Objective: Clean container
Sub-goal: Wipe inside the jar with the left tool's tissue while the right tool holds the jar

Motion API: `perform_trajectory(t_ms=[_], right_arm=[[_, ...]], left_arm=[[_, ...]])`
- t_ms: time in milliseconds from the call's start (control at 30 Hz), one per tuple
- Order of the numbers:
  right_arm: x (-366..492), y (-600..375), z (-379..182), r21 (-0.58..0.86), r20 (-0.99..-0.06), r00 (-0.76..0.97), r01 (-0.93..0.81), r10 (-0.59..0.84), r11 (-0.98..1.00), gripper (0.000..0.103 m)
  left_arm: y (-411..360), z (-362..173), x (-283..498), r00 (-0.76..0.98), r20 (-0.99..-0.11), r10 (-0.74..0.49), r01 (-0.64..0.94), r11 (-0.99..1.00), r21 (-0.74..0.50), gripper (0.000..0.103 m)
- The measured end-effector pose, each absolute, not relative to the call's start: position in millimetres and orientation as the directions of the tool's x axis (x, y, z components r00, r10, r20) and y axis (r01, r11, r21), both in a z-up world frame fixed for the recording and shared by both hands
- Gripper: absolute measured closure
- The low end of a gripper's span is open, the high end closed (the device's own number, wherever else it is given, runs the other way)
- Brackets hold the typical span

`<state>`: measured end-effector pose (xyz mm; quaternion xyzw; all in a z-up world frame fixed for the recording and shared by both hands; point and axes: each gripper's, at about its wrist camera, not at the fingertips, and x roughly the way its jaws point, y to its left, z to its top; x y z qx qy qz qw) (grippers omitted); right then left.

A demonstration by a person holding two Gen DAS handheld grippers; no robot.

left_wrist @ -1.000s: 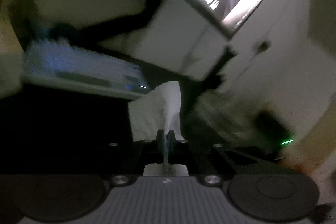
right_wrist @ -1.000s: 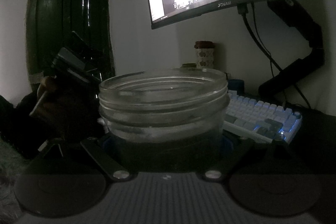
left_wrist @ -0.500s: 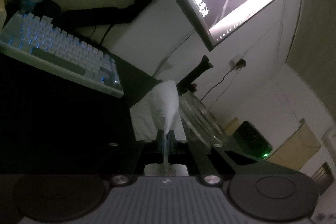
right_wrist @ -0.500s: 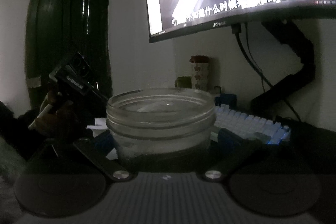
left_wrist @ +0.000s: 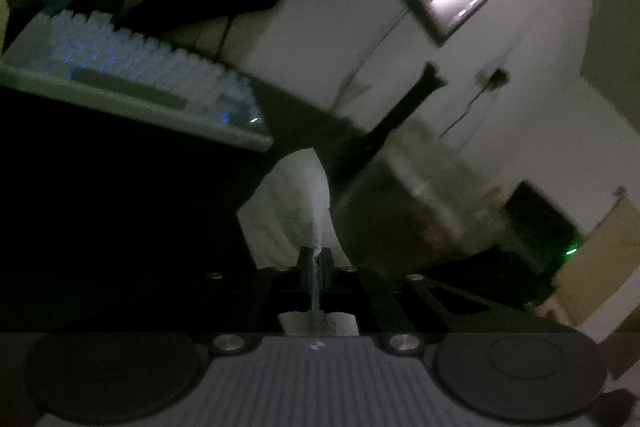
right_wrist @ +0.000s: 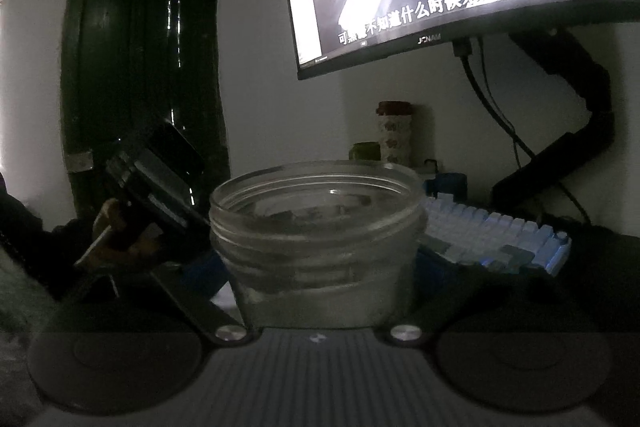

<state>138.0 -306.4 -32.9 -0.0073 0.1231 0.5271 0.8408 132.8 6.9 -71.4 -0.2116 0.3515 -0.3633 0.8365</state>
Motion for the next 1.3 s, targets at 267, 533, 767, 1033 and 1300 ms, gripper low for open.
perform_trajectory(t_ms=[267, 533, 767, 1033, 1300], right_arm=[[141, -305, -34, 0.127, -0.225, 0.418, -0.883, 0.88, 0.452, 0.011], [141, -305, -35, 0.125, -0.229, 0.419, -0.883, 0.879, 0.453, 0.011], [143, -302, -36, 0.118, -0.24, 0.422, -0.881, 0.874, 0.458, 0.011], [142, -302, -36, 0.117, -0.242, 0.419, -0.883, 0.875, 0.455, 0.011], [141, -304, -35, 0.115, -0.231, 0.426, -0.881, 0.875, 0.46, 0.006]], left_arm=[[13, -69, 132, 0.487, -0.399, -0.777, 0.461, 0.617, -0.638, 0.101], [14, -32, 108, 0.513, -0.313, -0.799, 0.543, 0.585, -0.603, 0.101], [7, -34, 105, 0.523, -0.329, -0.787, 0.55, 0.606, -0.575, 0.101], [8, -57, 124, 0.505, -0.39, -0.77, 0.492, 0.628, -0.603, 0.101], [6, -74, 133, 0.497, -0.443, -0.746, 0.462, 0.66, -0.592, 0.101]])
